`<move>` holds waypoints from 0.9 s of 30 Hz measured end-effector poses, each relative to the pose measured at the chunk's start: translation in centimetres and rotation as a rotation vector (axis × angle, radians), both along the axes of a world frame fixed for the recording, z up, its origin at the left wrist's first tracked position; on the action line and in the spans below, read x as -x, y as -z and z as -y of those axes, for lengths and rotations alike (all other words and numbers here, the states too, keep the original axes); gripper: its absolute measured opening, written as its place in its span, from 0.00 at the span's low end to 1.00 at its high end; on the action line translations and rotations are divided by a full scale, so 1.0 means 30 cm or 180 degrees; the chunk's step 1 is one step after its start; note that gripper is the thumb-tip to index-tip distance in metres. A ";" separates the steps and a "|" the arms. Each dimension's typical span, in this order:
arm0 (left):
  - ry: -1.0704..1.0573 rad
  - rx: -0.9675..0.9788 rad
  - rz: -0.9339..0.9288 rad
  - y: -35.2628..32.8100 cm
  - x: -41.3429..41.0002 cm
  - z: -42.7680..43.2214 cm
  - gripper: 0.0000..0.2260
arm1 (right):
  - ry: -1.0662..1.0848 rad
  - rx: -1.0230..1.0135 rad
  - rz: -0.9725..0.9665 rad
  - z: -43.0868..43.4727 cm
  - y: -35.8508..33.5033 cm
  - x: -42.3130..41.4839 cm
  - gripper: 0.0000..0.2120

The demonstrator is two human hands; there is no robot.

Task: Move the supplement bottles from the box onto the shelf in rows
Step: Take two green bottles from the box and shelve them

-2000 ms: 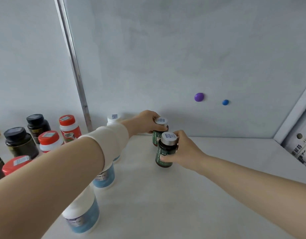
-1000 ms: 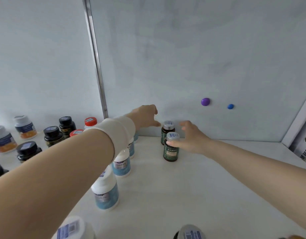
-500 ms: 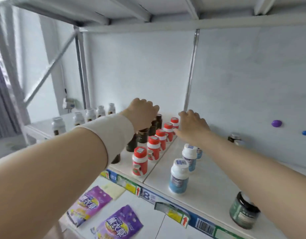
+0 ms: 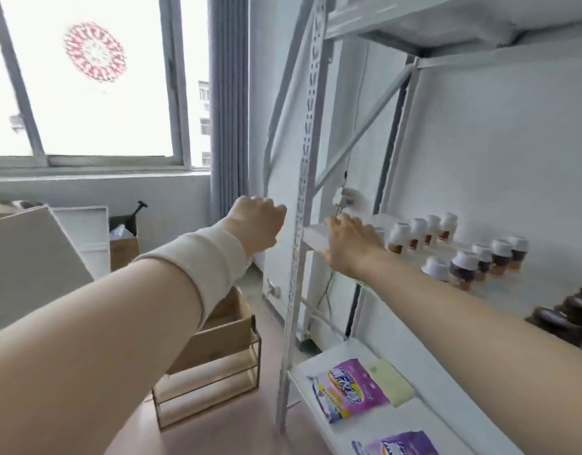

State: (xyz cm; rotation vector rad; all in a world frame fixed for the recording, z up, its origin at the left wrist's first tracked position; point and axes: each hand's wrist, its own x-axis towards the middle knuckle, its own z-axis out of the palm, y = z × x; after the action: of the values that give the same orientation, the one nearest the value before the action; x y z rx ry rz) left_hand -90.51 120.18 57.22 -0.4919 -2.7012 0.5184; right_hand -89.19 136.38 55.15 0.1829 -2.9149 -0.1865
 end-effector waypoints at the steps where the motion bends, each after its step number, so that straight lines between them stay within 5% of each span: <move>1: -0.0111 -0.0016 0.0077 0.021 0.041 0.084 0.18 | -0.0107 -0.0032 0.0041 0.084 0.023 0.052 0.23; 10: -0.0619 -0.0079 0.0581 0.354 0.430 0.581 0.18 | -0.0772 -0.0480 0.0429 0.544 0.304 0.492 0.25; 27: -0.1395 -0.0703 0.2122 1.113 1.210 0.910 0.16 | -0.1215 -0.1014 0.1864 0.708 1.064 1.475 0.21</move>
State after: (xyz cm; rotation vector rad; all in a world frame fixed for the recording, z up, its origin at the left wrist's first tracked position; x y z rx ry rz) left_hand -126.82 92.87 23.83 0.0119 -3.4803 0.1621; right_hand -133.44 115.13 23.23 0.9865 -3.3062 -0.6234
